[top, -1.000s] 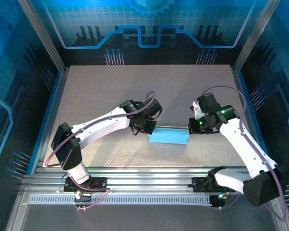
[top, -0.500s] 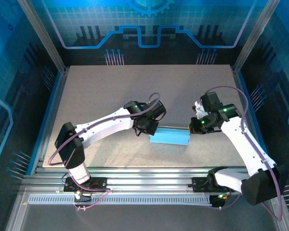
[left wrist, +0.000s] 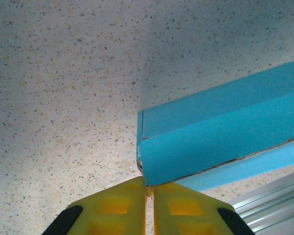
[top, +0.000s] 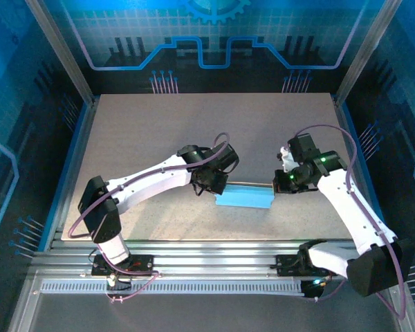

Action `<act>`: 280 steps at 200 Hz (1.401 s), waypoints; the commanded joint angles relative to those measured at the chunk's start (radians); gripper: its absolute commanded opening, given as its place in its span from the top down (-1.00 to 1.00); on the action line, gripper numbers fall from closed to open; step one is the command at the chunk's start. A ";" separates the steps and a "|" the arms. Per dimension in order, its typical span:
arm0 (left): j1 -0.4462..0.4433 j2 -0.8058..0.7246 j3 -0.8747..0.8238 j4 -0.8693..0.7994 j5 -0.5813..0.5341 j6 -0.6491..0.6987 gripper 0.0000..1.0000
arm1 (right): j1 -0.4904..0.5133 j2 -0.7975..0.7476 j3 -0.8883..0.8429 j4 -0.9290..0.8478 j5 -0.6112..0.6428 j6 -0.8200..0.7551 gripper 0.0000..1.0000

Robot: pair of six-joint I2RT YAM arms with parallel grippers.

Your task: Fold the paper box

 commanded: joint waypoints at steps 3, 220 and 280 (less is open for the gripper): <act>-0.008 -0.052 0.006 -0.006 0.016 -0.028 0.72 | 0.011 -0.029 -0.028 0.021 0.015 0.022 0.84; -0.029 -0.093 -0.027 0.114 0.141 0.023 0.44 | 0.041 -0.051 -0.067 0.072 0.017 0.033 0.82; -0.071 -0.017 -0.023 0.227 0.129 0.031 0.41 | 0.043 -0.050 -0.069 0.074 0.013 0.034 0.82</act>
